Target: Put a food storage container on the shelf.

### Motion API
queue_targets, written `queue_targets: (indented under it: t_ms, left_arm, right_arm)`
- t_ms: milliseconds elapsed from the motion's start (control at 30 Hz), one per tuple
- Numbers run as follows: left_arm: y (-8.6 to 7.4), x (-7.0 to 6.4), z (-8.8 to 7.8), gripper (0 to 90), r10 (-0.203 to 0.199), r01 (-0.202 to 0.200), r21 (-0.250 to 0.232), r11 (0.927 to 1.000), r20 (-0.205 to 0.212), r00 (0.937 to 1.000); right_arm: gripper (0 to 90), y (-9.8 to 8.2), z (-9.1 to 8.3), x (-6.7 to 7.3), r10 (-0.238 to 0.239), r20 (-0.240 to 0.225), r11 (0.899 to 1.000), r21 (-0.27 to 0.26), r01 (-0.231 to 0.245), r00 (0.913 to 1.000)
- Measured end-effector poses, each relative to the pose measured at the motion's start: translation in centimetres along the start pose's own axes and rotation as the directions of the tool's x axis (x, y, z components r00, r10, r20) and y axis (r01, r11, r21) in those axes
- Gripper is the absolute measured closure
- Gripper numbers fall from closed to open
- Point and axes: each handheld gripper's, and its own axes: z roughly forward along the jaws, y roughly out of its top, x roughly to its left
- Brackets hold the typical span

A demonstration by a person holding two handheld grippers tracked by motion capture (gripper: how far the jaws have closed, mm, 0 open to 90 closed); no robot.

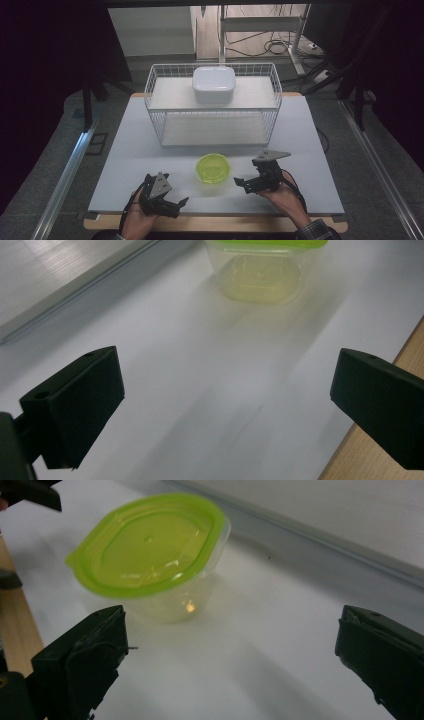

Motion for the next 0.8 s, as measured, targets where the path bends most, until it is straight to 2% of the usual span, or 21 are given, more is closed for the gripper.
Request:
queue_targets:
  t_ms: [100, 167, 267, 367, 567, 700, 800]
  left_arm:
    - [0.0, 0.0, 0.1, 0.6, -0.001, 0.001, 0.009, 1.0000, -0.005, 1.0000]
    - [0.0, 0.1, 0.1, 0.7, -0.001, 0.001, 0.015, 0.9999, -0.004, 1.0000]
    - [-0.1, 0.1, 0.2, 0.7, -0.002, 0.002, 0.018, 0.9998, -0.004, 1.0000]
    - [-0.1, 0.0, 0.2, 0.8, 0.001, -0.001, 0.019, 0.9998, -0.003, 1.0000]
    - [-0.1, 0.0, 0.3, 0.8, 0.009, -0.009, 0.027, 0.9996, -0.002, 1.0000]
    - [-0.1, 0.0, 0.3, 0.9, 0.010, -0.010, 0.029, 0.9995, 0.001, 1.0000]
    - [-0.1, -0.1, 0.3, 1.0, 0.012, -0.012, 0.031, 0.9994, 0.003, 0.9999]
  right_arm:
    - [0.7, 1.1, 0.3, -0.3, 0.025, -0.004, 1.000, -0.004, -0.025, 0.9997]
    - [1.1, 1.4, 0.4, -0.4, 0.025, -0.005, 1.000, -0.006, -0.025, 0.9997]
    - [6.9, 2.1, 0.6, -0.6, 0.025, 0.000, 0.999, -0.023, -0.025, 0.9997]
    - [13.7, 2.7, 0.7, -0.8, 0.028, 0.004, 0.999, -0.017, -0.028, 0.9996]
    - [27.5, 3.7, 1.9, -1.3, 0.072, -0.062, 0.997, 0.021, -0.071, 0.9955]
    - [35.0, 4.1, 2.7, -1.4, 0.094, -0.083, 0.995, 0.044, -0.091, 0.9921]
    - [41.6, 4.4, 3.3, -1.5, 0.129, -0.101, 0.990, 0.062, -0.124, 0.9864]
